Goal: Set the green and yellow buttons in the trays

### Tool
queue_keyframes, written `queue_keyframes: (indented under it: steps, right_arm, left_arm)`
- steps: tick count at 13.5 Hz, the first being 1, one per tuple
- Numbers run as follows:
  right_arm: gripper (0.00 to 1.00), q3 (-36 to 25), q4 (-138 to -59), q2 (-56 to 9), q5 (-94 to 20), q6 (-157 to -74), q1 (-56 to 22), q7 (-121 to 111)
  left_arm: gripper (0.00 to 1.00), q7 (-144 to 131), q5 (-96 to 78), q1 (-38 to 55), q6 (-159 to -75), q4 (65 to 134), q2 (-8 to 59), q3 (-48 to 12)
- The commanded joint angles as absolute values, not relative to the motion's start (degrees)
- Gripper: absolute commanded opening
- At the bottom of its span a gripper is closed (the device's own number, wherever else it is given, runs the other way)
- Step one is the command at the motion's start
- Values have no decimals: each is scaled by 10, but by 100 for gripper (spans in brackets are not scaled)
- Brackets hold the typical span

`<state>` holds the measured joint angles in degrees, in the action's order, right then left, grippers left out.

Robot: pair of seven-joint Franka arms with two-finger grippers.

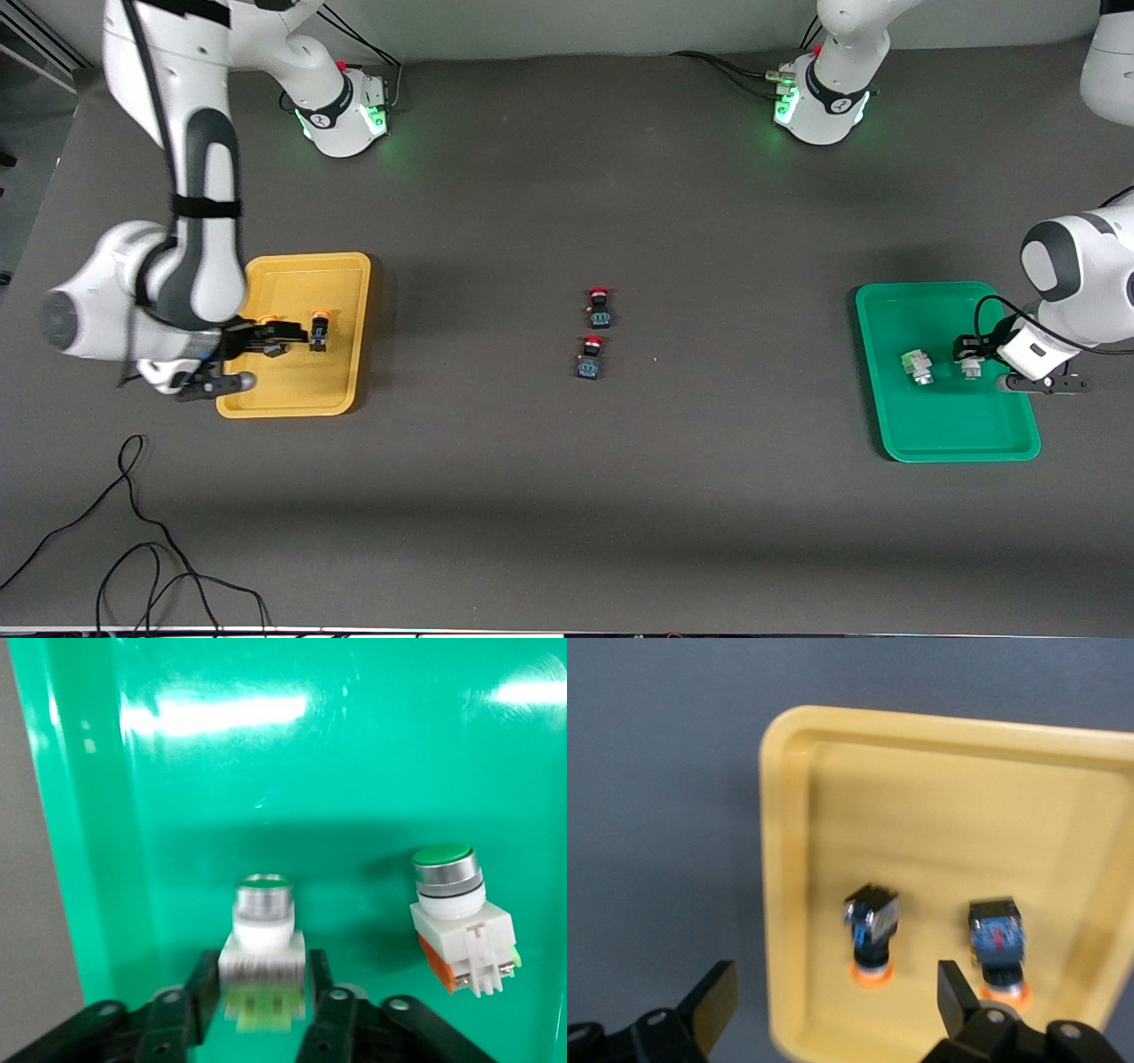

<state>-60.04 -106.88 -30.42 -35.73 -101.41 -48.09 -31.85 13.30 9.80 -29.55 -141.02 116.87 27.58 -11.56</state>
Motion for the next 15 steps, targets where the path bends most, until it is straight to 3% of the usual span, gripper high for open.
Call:
queue_keyframes:
  steps: [1, 3, 7, 11, 15]
  right_arm:
    - [100, -621, -931, -294, -302, -887, -483, -224]
    - [99, -624, -817, -295, -261, -803, -481, -173]
    - [100, -656, -709, -280, -258, -713, -483, -111]
    - [100, -662, -667, -258, -191, -697, -483, -119]
    - [100, -661, -670, -258, -191, -696, -490, -111]
  left_arm:
    - [100, 132, 105, -300, -1399, 1156, 257, -120]
    - [100, 136, 105, -300, -1363, 1147, 217, -121]
    - [100, 137, 96, -287, -1133, 1054, 127, -135]
    - [100, 135, 88, -282, -959, 967, 60, -179]
    - [100, 127, 62, -265, -924, 967, 2, -205]
